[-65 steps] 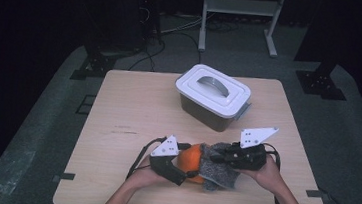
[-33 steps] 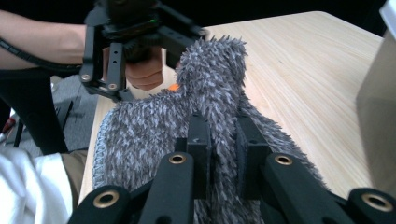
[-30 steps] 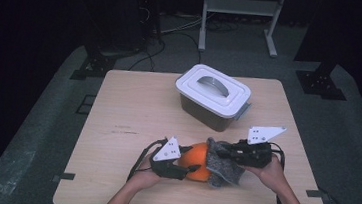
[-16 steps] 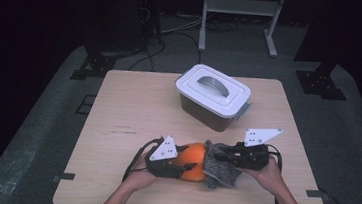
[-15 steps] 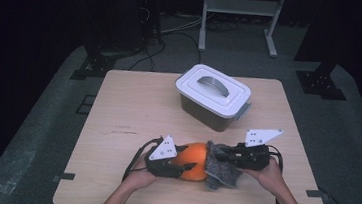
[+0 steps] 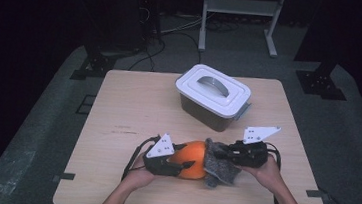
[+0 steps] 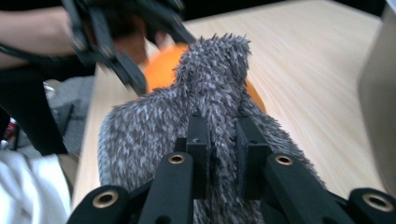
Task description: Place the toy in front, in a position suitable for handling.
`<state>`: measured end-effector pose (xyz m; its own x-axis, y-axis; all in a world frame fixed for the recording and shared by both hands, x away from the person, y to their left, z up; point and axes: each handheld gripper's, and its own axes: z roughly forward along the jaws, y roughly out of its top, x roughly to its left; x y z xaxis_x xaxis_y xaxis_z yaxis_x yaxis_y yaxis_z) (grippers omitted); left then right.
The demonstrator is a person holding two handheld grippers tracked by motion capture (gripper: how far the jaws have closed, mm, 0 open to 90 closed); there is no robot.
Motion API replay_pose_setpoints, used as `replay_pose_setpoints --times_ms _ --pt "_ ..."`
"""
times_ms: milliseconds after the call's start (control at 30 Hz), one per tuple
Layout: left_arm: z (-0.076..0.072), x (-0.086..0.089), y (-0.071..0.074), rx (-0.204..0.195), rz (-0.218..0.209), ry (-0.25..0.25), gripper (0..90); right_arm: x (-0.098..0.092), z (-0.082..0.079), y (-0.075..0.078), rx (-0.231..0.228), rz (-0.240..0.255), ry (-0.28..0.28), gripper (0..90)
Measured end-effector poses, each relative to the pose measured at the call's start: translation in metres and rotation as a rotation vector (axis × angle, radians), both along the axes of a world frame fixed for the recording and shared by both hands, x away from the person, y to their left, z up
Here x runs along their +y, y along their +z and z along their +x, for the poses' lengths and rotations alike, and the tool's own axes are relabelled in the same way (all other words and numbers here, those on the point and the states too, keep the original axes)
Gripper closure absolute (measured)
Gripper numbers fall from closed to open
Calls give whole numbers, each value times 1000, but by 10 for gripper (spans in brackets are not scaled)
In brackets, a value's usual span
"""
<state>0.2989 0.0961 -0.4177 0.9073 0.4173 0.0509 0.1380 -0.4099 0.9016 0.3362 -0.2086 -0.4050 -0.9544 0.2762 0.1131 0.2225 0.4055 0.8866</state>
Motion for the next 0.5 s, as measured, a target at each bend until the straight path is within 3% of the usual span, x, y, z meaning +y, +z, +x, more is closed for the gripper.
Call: replay_pose_setpoints --times_ms 100,200,300,400,500 --pt "0 -2 0 -5 1 -4 426 -10 1 -5 17 -19 -34 780" --pt "-1 -6 1 -18 10 -4 425 -11 -2 7 1 29 -21 779" --pt "-5 -15 3 -26 10 -18 425 2 -7 22 -38 55 19 777" --pt "-7 -20 2 -29 21 -37 416 14 -9 25 -66 20 46 776" --pt "-6 -19 0 -17 22 -53 363 13 -8 15 -38 10 51 777"
